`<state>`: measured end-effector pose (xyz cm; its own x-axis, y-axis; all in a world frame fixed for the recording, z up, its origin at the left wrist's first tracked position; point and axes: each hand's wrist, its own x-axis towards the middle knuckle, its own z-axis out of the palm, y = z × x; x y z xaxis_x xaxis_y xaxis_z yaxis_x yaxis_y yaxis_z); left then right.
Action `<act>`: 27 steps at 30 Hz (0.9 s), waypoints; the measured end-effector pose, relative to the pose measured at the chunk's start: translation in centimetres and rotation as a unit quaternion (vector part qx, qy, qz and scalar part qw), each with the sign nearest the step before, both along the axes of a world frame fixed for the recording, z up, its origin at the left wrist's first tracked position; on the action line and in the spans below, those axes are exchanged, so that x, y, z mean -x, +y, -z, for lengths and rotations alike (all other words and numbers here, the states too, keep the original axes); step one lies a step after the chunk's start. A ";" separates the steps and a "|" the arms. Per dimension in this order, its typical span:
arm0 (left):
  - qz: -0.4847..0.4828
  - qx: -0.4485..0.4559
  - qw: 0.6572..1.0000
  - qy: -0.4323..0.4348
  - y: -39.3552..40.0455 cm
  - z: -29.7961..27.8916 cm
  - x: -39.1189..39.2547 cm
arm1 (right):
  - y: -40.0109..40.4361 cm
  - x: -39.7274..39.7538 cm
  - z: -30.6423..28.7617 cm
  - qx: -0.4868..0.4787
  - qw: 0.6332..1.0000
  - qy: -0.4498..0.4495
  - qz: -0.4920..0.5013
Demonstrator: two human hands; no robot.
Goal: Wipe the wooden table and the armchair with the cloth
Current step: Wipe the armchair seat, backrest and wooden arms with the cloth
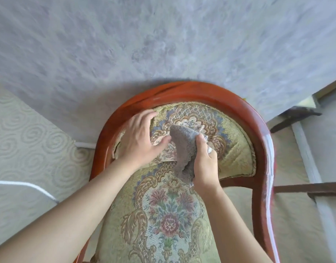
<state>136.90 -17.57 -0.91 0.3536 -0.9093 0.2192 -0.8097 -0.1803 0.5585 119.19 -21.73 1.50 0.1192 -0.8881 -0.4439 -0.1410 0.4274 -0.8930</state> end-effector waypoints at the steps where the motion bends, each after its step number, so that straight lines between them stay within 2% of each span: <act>1: 0.018 -0.001 1.000 -0.009 -0.8 0.0 0.8 | 0.0 0.7 0.0 0.002 1.000 0.003 0.010; 9: 0.179 -0.010 0.983 -0.049 -6.7 -0.4 8.0 | -1.7 8.7 -1.1 0.010 0.981 -0.001 0.192; 12: 0.243 -0.002 0.966 -0.089 -9.4 -1.0 11.0 | -1.6 12.5 -1.3 0.036 0.973 0.016 0.227; 16: 0.317 0.013 0.938 -0.138 -12.3 -1.3 14.5 | -1.3 17.4 -1.8 0.013 0.945 0.018 0.325; 20: 0.373 0.037 0.913 -0.162 -15.5 -1.7 17.1 | -2.0 20.8 -1.5 0.054 0.896 0.095 0.430; 23: 0.376 -0.003 0.877 -0.297 -18.2 -2.0 17.6 | -2.4 21.5 -0.3 0.083 0.863 0.185 0.462; 25: 0.372 -0.014 0.854 -0.364 -19.6 -2.5 18.3 | -2.3 21.0 0.9 0.092 0.859 0.218 0.453; 27: 0.365 -0.006 0.852 -0.377 -20.6 -3.4 19.0 | -2.2 20.0 2.8 0.060 0.880 0.251 0.399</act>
